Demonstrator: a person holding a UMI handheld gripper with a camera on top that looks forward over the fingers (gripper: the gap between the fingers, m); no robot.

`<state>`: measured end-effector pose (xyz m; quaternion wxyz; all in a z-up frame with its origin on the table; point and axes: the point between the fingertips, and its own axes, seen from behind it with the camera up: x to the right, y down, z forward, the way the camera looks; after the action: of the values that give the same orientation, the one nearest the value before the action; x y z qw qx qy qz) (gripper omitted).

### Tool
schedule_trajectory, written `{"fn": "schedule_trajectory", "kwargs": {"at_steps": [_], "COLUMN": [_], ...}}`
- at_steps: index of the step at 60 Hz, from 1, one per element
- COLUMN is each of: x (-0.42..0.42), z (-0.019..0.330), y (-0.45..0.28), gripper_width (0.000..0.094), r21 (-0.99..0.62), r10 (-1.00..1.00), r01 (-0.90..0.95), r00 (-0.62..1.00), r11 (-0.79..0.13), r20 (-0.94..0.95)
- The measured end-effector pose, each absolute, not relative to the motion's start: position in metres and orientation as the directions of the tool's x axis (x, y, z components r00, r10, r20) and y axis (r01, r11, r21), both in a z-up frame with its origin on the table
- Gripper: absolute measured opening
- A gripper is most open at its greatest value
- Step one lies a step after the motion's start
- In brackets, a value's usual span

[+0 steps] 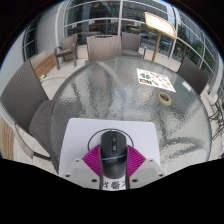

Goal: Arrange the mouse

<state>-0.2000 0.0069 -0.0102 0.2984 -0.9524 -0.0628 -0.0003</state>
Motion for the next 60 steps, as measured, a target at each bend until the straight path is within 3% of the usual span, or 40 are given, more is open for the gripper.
{"fn": "schedule_trajectory", "kwargs": {"at_steps": [8, 20, 23, 27, 34, 48, 60], "x": [-0.198, -0.197, -0.193, -0.181, -0.164, -0.106, -0.056], "z": [-0.017, -0.018, -0.015, 0.007, 0.06, 0.164, 0.204], "y": [0.003, 0.003, 0.001, 0.002, 0.001, -0.038, -0.092], "gripper_width": [0.0295, 0.0467, 0.0585, 0.0742, 0.0841, 0.086, 0.0857], "r21": [-0.573, -0.574, -0.561, -0.591, -0.655, -0.757, -0.801], "r10": [0.079, 0.059, 0.044, 0.023, 0.002, -0.054, -0.044], "r01": [0.072, 0.044, 0.033, 0.031, 0.012, -0.044, -0.026], "r00": [0.997, 0.998, 0.999, 1.0, 1.0, 0.998, 0.999], "r11": [-0.816, -0.818, -0.827, -0.806, -0.756, -0.651, -0.598], "r20": [0.013, -0.008, -0.005, 0.021, 0.016, -0.011, 0.0]}}
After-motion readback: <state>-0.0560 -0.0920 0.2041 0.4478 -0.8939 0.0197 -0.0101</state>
